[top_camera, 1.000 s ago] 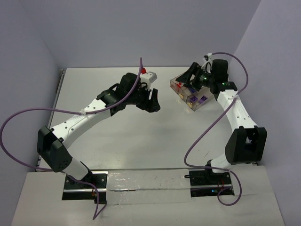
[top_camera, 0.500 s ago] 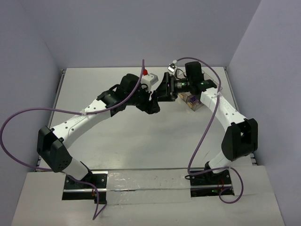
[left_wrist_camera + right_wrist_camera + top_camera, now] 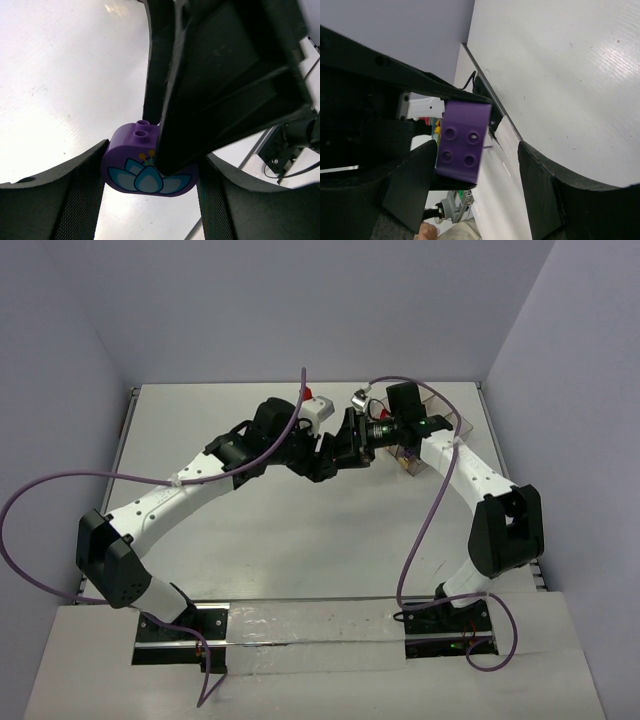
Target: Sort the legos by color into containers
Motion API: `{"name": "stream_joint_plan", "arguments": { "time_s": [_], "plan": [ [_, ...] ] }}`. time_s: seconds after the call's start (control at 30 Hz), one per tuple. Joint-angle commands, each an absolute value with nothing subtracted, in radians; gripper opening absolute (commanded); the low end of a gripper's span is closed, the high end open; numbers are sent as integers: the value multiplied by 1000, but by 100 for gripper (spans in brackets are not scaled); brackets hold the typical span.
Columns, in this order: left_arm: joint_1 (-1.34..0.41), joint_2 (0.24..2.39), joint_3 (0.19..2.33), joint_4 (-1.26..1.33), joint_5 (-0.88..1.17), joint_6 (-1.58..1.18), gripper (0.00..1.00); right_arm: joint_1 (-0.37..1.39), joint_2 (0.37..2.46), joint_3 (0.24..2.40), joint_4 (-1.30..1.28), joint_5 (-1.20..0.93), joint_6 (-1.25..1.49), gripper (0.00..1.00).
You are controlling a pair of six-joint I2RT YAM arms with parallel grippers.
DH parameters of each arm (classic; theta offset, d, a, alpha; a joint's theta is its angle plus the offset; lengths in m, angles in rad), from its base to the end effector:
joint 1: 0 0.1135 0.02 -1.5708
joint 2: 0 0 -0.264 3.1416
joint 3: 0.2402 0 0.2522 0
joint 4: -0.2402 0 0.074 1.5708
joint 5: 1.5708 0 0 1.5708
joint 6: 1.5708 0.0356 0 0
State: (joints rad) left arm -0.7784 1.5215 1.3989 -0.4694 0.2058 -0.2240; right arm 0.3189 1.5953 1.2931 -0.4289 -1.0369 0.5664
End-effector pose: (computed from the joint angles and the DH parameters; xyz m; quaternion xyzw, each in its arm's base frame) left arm 0.2425 -0.2494 0.3460 0.2867 0.8312 -0.3042 0.3665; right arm 0.3197 0.1378 0.3003 -0.1025 0.8120 0.5605 0.1261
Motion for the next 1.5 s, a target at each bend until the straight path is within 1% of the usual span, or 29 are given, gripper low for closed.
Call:
{"name": "stream_joint_plan", "arguments": {
  "time_s": [0.0, 0.2, 0.27, 0.33, 0.37, 0.43, 0.47, 0.57, 0.6, 0.67, 0.7, 0.73, 0.77, 0.8, 0.83, 0.87, 1.0, 1.13, 1.27, 1.33, 1.37, 1.4, 1.47],
  "plan": [
    [-783, 1467, 1398, -443, 153, -179, 0, 336, 1618, 1273, -431, -1091, 544, 72],
    [-785, 1469, 1406, -458, 135, -155, 0, 375, 1658, 1272, -458, -1141, 506, 69],
    [-785, 1470, 1404, -463, 134, -152, 0, 385, 1661, 1263, -421, -1156, 527, 63],
    [-785, 1468, 1401, -462, 130, -153, 0, 390, 1657, 1256, -379, -1180, 573, 51],
    [-785, 1467, 1401, -462, 129, -153, 0, 391, 1653, 1250, -345, -1185, 598, 42],
    [-785, 1465, 1397, -462, 123, -152, 0, 391, 1647, 1238, -282, -1205, 647, 30],
    [-785, 1463, 1396, -462, 120, -151, 0, 390, 1644, 1232, -258, -1215, 668, 19],
    [-787, 1456, 1390, -461, 106, -149, 0, 391, 1634, 1218, -182, -1235, 725, 3],
    [-787, 1452, 1384, -458, 94, -149, 0, 391, 1628, 1215, -157, -1235, 742, 0],
    [-788, 1447, 1378, -456, 79, -150, 3, 389, 1623, 1226, -170, -1209, 736, 0],
    [-788, 1448, 1380, -458, 74, -151, 10, 388, 1623, 1238, -189, -1187, 726, 0],
    [-788, 1448, 1380, -460, 67, -154, 27, 385, 1623, 1250, -216, -1156, 710, 0],
    [-788, 1447, 1378, -462, 59, -159, 56, 383, 1623, 1260, -253, -1112, 690, 0],
    [-788, 1445, 1377, -463, 52, -163, 79, 381, 1622, 1266, -272, -1081, 682, 0],
    [-788, 1443, 1374, -462, 49, -167, 93, 379, 1620, 1268, -275, -1061, 685, 0],
    [-788, 1440, 1370, -461, 45, -170, 99, 376, 1617, 1269, -275, -1041, 689, 0],
    [-788, 1433, 1361, -465, 30, -172, 99, 362, 1603, 1281, -267, -972, 710, 0],
    [-788, 1426, 1369, -482, 8, -181, 99, 340, 1592, 1300, -299, -854, 704, 0],
    [-778, 1382, 1378, -495, -62, -196, 99, 276, 1528, 1334, -444, -541, 615, 0],
    [-758, 1351, 1371, -495, -74, -212, 99, 264, 1485, 1362, -535, -272, 562, 0],
    [-753, 1340, 1370, -497, -74, -216, 99, 264, 1477, 1367, -552, -190, 534, 0],
    [-740, 1330, 1364, -502, -76, -227, 99, 261, 1458, 1371, -588, 10, 513, 0],
    [-728, 1309, 1351, -502, -77, -242, 99, 230, 1434, 1339, -594, 195, 505, 0]
  ]
}}
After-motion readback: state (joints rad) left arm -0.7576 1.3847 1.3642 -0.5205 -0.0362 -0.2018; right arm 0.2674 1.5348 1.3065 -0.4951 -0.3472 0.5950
